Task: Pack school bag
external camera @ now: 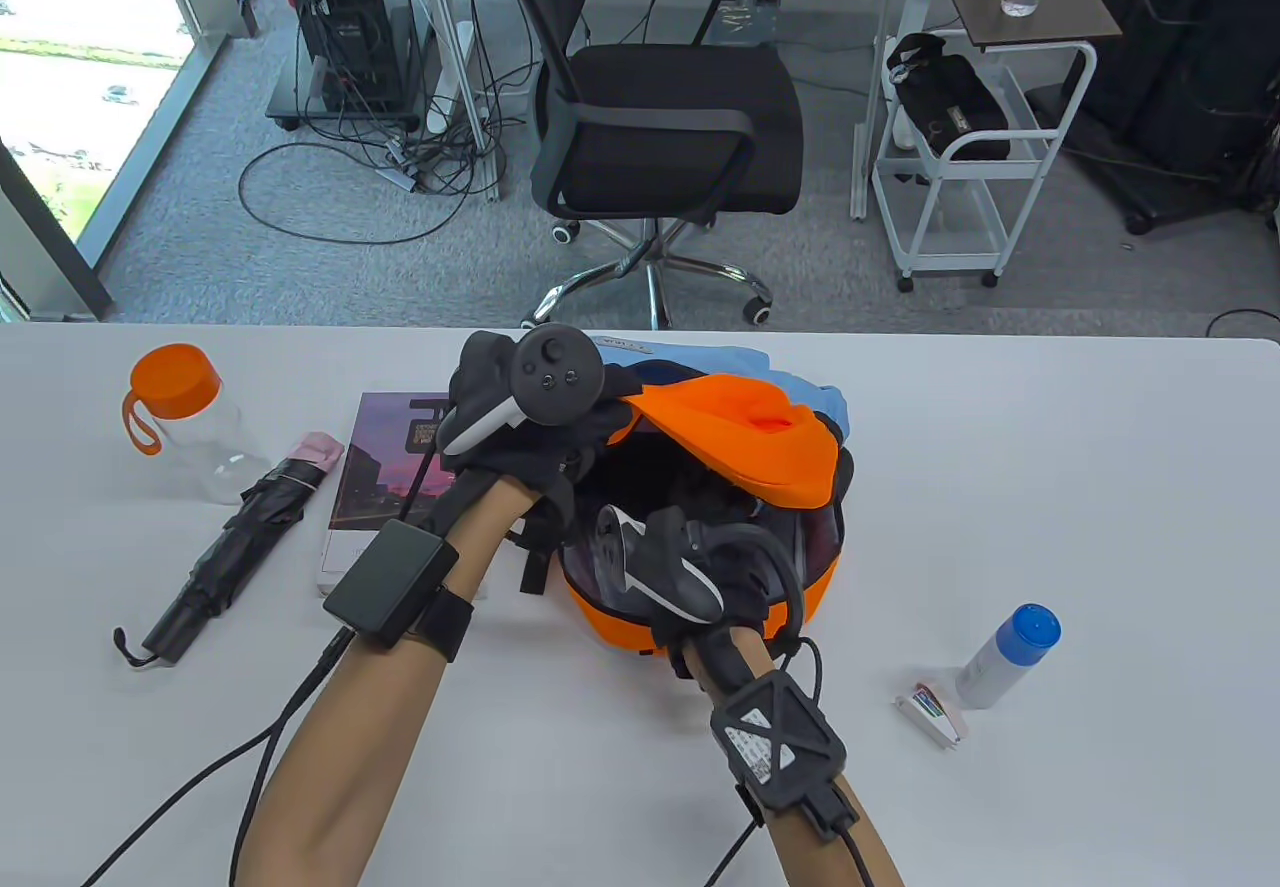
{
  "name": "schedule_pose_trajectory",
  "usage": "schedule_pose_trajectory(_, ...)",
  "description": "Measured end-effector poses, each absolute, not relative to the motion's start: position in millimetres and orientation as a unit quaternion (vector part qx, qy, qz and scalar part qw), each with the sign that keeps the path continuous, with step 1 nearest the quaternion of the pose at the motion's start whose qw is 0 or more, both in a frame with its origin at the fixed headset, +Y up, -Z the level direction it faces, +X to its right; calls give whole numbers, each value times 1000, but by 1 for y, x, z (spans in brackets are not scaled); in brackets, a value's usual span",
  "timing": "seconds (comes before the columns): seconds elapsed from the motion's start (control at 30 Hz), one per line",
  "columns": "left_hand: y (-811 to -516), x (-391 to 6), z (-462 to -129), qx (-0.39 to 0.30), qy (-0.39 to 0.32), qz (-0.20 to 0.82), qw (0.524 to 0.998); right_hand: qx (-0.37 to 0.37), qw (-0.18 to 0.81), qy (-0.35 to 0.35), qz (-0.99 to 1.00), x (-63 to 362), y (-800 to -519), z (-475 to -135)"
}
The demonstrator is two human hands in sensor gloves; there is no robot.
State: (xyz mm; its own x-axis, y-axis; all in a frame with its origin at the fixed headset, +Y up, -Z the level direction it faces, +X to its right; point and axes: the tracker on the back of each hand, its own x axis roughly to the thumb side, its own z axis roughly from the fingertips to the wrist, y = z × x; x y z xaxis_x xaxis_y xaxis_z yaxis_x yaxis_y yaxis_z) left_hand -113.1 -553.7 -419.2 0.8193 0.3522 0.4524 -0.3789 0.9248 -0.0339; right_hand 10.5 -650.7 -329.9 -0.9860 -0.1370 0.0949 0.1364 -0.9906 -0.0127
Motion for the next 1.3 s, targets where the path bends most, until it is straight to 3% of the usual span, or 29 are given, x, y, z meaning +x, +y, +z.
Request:
schedule_pose_trajectory(0.13,-561,-118,-411,19,-239,202,950,-70,-46,40,-996,21,-584,-292)
schedule_pose_trajectory(0.27,-571,-119,-396,17,-243,189,951,-30,-23,135,-990,34,-551,-297)
schedule_pose_trajectory(0.33,-578,-118,-387,13,-242,171,955,-35,20,115,-993,33,-565,-321)
schedule_pose_trajectory(0.4,-584,-119,-380,15,-248,160,955,-25,84,35,-996,30,-587,-344)
schedule_pose_trajectory(0.47,-591,-122,-370,42,-253,162,953,-54,71,70,-994,26,-604,-358)
schedule_pose_trajectory(0.57,-598,-142,-366,12,-232,186,955,-45,68,100,-992,24,-607,-360)
schedule_pose_trajectory(0.67,-619,-186,-380,17,-138,116,984,-25,83,75,-993,24,-600,-359)
schedule_pose_trajectory(0.73,-645,-210,-386,-44,-77,79,993,-19,73,76,-994,26,-594,-359)
schedule_pose_trajectory(0.8,-672,-222,-390,-59,-40,48,996,-14,55,62,-996,29,-590,-361)
schedule_pose_trajectory(0.87,-694,-224,-396,-126,-17,29,991,-10,49,41,-998,31,-592,-362)
schedule_pose_trajectory(0.97,-720,-220,-404,-164,11,19,986,-9,44,37,-998,34,-596,-361)
schedule_pose_trajectory(1.03,-738,-211,-407,-237,15,32,971,-12,36,39,-999,36,-599,-360)
schedule_pose_trajectory(1.17,-738,-202,-410,-238,-1,-15,971,-18,42,39,-998,36,-601,-359)
schedule_pose_trajectory(1.3,-719,-204,-399,-180,-54,-40,981,-15,39,40,-998,36,-602,-361)
